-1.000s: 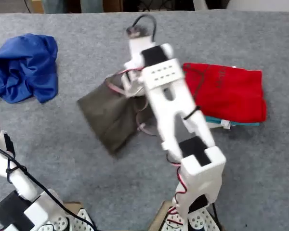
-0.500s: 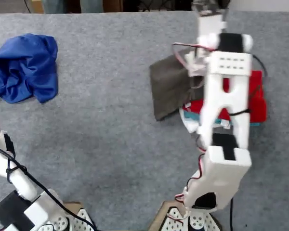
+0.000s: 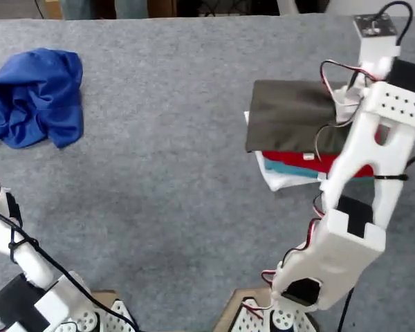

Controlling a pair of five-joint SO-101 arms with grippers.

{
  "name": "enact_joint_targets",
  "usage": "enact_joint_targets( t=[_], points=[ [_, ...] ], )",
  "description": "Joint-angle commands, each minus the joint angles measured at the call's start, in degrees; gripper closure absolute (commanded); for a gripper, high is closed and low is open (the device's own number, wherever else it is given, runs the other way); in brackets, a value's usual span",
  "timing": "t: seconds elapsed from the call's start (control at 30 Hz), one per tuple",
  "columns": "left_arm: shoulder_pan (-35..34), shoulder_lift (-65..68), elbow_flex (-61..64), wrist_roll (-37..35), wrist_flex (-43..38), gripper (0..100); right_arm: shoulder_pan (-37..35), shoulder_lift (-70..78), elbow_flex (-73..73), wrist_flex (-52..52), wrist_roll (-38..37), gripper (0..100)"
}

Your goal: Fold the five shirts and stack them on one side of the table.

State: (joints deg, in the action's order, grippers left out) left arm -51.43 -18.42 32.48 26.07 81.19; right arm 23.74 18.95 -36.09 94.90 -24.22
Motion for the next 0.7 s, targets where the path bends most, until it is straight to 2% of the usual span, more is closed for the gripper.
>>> enact_joint_targets(
  t=[0.0, 0.27, 0.33, 0.47, 0.53, 0.67],
  points=[
    [0.31, -2.02, -2.59, 0.62, 0.44, 97, 2.81, -0.57, -2.59, -0.53, -1.85, 98.4],
    [0.31, -2.02, -2.95, 0.62, 0.53, 97, 3.43, -0.57, -2.51, -0.44, -2.11, 96.2],
    [0.31, -2.20, -3.30, 0.62, 0.09, 97, 3.43, -0.75, -2.68, 0.26, -2.02, 89.0],
    [0.40, -1.93, -8.04, 0.35, 0.44, 97, 3.16, -1.10, -3.12, 2.90, -2.20, 68.2],
    [1.45, -1.85, -11.91, 0.09, 0.53, 93, 3.34, -1.10, -3.82, 3.08, -2.20, 61.2],
    [4.70, -0.70, -20.09, -8.09, -0.26, 78, 3.43, -1.10, -7.25, 3.52, -1.85, 62.2]
  ],
)
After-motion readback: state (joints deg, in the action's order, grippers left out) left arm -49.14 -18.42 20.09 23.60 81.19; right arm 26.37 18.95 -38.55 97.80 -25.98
